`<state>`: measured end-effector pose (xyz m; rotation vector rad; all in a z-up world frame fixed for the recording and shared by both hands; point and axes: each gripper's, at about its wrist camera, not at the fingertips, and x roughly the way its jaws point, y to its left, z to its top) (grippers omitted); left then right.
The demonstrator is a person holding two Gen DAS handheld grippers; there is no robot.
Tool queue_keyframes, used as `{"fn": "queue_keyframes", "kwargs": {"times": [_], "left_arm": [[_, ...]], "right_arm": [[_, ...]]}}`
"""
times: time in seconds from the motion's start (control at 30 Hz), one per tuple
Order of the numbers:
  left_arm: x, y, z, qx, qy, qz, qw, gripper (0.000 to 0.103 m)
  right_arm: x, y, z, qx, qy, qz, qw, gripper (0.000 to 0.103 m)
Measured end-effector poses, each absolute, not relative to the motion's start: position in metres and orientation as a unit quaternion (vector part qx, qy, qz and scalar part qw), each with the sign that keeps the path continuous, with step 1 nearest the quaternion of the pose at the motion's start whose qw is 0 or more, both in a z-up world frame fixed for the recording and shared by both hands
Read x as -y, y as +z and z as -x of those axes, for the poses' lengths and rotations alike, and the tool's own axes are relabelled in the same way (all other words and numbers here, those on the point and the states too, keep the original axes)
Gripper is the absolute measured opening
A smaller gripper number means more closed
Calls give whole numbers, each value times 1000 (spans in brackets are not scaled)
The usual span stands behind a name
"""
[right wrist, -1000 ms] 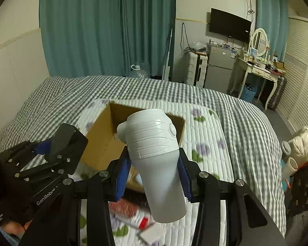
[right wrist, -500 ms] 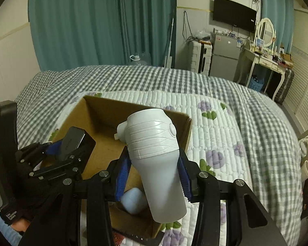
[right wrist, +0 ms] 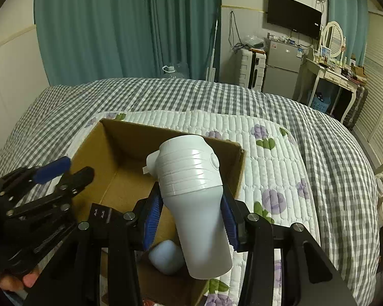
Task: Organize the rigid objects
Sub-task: 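Lower the charger and cup into the box and open both tools, then grasp the white plug adapter with the right tool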
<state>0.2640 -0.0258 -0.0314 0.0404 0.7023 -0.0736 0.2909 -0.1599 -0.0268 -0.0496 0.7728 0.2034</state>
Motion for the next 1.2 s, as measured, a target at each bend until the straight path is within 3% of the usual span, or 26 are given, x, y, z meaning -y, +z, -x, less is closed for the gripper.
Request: {"fn": "queue_keyframes", "kwargs": {"times": [0.1, 0.13, 0.2, 0.63, 0.7, 0.83, 0.93, 1.03, 1.2], "left_arm": [[22, -27, -258, -339, -35, -16, 940, 60], [21, -27, -256, -339, -35, -17, 940, 63], [21, -26, -254, -340, -34, -19, 940, 68], [15, 20, -174, -327, -39, -20, 944, 75], [16, 29, -156, -321, -41, -16, 946, 85], [18, 40, -124, -311, -43, -16, 949, 88], [19, 37, -109, -313, -46, -10, 949, 99], [17, 23, -99, -320, -45, -6, 946, 100], [22, -11, -94, -332, -38, -22, 942, 100]], "right_arm": [[154, -33, -299, -367, 102, 19, 924, 44], [155, -36, -302, -368, 96, 15, 925, 56], [157, -38, -304, -378, 81, 10, 922, 70], [192, 33, -195, -352, 50, 52, 933, 70], [195, 47, -171, -347, 49, 51, 935, 70], [196, 60, -133, -342, 45, 53, 937, 74], [197, 58, -109, -346, 36, 41, 937, 80], [198, 43, -94, -353, 30, 34, 935, 91], [198, -7, -89, -386, 32, 20, 922, 91]]}}
